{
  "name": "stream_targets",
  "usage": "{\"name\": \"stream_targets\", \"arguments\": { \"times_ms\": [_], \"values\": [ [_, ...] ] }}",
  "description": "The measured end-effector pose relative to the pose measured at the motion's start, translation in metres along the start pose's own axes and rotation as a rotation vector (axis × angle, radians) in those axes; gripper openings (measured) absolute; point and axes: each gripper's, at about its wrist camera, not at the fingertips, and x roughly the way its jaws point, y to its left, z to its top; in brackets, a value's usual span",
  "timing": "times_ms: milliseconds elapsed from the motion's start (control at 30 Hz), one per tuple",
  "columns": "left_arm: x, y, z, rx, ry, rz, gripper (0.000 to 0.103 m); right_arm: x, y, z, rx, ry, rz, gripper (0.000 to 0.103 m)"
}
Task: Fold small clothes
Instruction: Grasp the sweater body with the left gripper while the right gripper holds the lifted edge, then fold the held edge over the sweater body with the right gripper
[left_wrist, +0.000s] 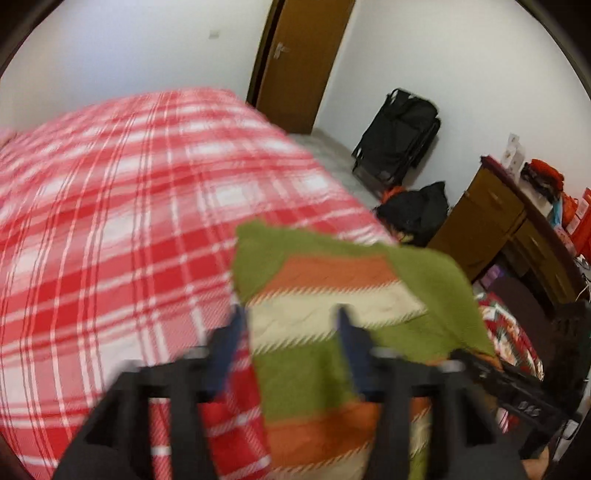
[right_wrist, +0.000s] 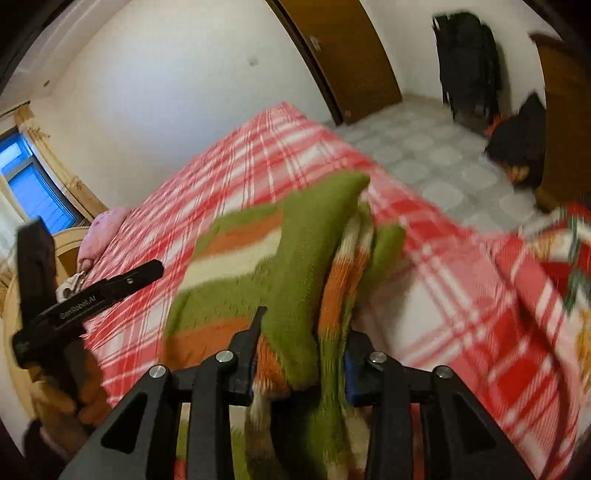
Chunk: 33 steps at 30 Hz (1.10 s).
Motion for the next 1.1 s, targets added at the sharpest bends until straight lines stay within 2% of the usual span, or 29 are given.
{"name": "stream_targets", "arguments": {
  "times_ms": [67, 133, 267, 300, 333, 400, 467, 600, 667, 733, 767, 800, 833, 900, 933, 1033, 1100],
  "values": [
    [0.005, 0.01, -0.006, -0.044, 0.034, -0.03, 0.079, -0.001, -0.005, -0.012, 0.046, 0.069, 0.049, 0.049],
    [0.015, 0.015, -0.011, -0.082, 0.095, -0.043, 0.079, -0.005, -0.008, -0.022, 0.041, 0.101, 0.062, 0.052],
    [0.032, 0.01, -0.021, -0.134, 0.202, -0.116, 0.079, -0.026, -0.031, -0.013, 0.091, 0.037, 0.064, 0.052],
    [0.037, 0.006, -0.025, -0.149, 0.221, -0.155, 0.079, -0.028, -0.039, -0.007, 0.116, 0.026, 0.064, 0.056],
    [0.04, 0.003, -0.028, -0.156, 0.232, -0.17, 0.079, -0.027, -0.045, -0.003, 0.14, 0.023, 0.069, 0.066],
    [0.048, -0.002, -0.031, -0.156, 0.238, -0.182, 0.08, -0.019, -0.051, 0.004, 0.149, 0.034, 0.079, 0.069],
    [0.048, -0.005, -0.03, -0.156, 0.223, -0.184, 0.081, -0.008, -0.051, 0.013, 0.13, 0.038, 0.049, 0.069],
    [0.051, -0.007, -0.031, -0.178, 0.207, -0.204, 0.081, 0.018, -0.054, 0.022, 0.141, 0.057, 0.043, 0.069],
    [0.052, -0.013, -0.032, -0.171, 0.188, -0.209, 0.081, 0.037, -0.055, 0.026, 0.145, 0.082, 0.073, 0.069],
    [0.054, -0.016, -0.03, -0.139, 0.177, -0.193, 0.074, 0.043, -0.05, 0.029, 0.11, 0.049, 0.088, 0.069],
    [0.054, -0.018, -0.03, -0.12, 0.168, -0.186, 0.07, 0.045, -0.047, 0.03, 0.092, 0.049, 0.093, 0.068],
    [0.054, -0.019, -0.029, -0.113, 0.16, -0.183, 0.062, 0.049, -0.042, 0.028, 0.084, 0.067, 0.117, 0.046],
    [0.053, -0.021, -0.028, -0.108, 0.144, -0.175, 0.051, 0.052, -0.039, 0.027, 0.086, 0.078, 0.127, 0.039],
    [0.048, -0.026, -0.022, -0.087, 0.117, -0.154, 0.036, 0.046, -0.027, 0.028, 0.035, 0.055, 0.103, 0.036],
    [0.043, -0.032, -0.018, -0.058, 0.098, -0.133, 0.032, 0.038, -0.018, 0.03, -0.006, 0.028, 0.114, 0.035],
    [0.032, -0.042, -0.009, 0.007, 0.045, -0.097, 0.03, 0.018, 0.001, 0.04, -0.061, -0.038, 0.172, 0.034],
    [0.026, -0.049, 0.0, 0.046, 0.01, -0.077, 0.03, 0.007, 0.012, 0.048, -0.11, -0.093, 0.166, 0.034]
  ]
}}
